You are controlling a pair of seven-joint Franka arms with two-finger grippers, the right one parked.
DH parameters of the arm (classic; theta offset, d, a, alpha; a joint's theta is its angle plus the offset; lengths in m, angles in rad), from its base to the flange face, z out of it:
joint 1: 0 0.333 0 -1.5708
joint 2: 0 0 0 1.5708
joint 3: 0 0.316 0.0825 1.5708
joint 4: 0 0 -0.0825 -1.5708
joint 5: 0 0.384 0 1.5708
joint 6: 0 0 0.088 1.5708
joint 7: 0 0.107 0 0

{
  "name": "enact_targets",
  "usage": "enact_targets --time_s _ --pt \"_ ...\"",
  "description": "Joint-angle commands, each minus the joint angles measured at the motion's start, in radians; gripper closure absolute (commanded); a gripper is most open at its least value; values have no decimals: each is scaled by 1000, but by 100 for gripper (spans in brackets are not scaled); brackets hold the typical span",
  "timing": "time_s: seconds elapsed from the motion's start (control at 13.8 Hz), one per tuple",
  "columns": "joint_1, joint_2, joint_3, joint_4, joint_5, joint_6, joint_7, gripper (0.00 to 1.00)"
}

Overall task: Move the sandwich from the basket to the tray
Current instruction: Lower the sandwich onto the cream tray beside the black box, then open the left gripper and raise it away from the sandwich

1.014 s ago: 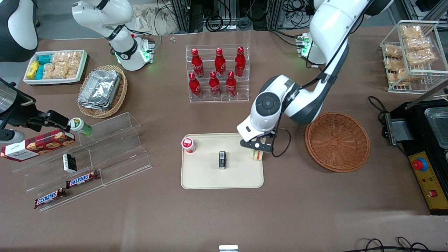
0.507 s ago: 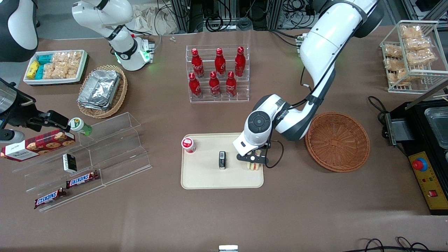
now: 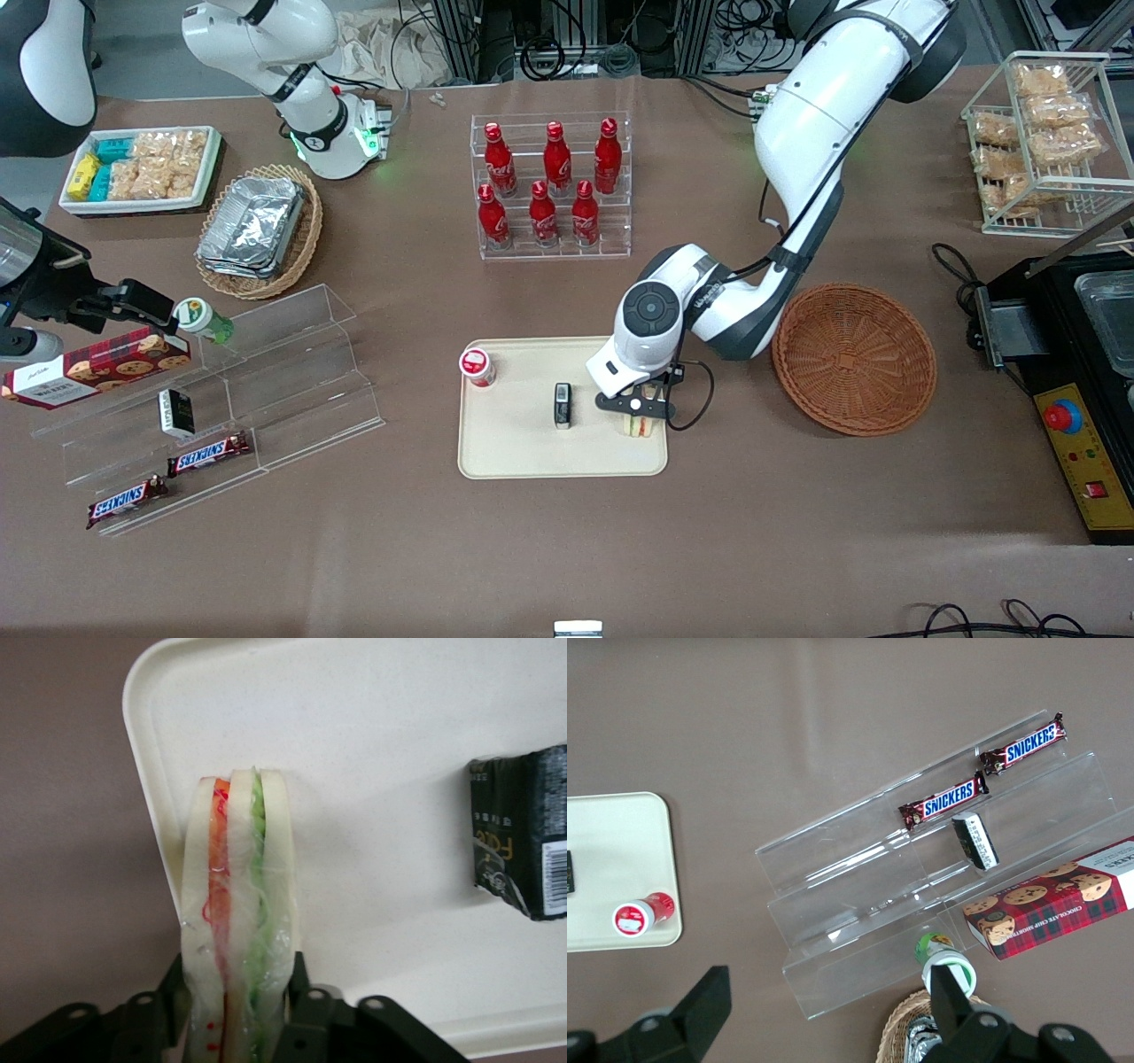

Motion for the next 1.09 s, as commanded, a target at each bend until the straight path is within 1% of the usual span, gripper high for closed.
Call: enact_targets --time_s 0.0,0.14,0.29,0.36,0.43,0.58,0.65,0.87,1.01 --pt "-18 3 8 28 46 -3 -23 0" --pt "-13 -34 8 39 34 -15 -26 0" --pt "-10 -92 8 43 45 -47 -25 0" --pt "-10 -124 7 56 31 -73 -25 0" --pt "-5 -153 7 74 2 -110 -25 0" --pt "37 -215 7 109 -125 -234 -8 0" --pt "77 -244 4 112 -172 -295 9 0" --pt "137 -334 7 112 -236 -432 170 0" --pt "182 -390 7 109 -239 -504 197 0"
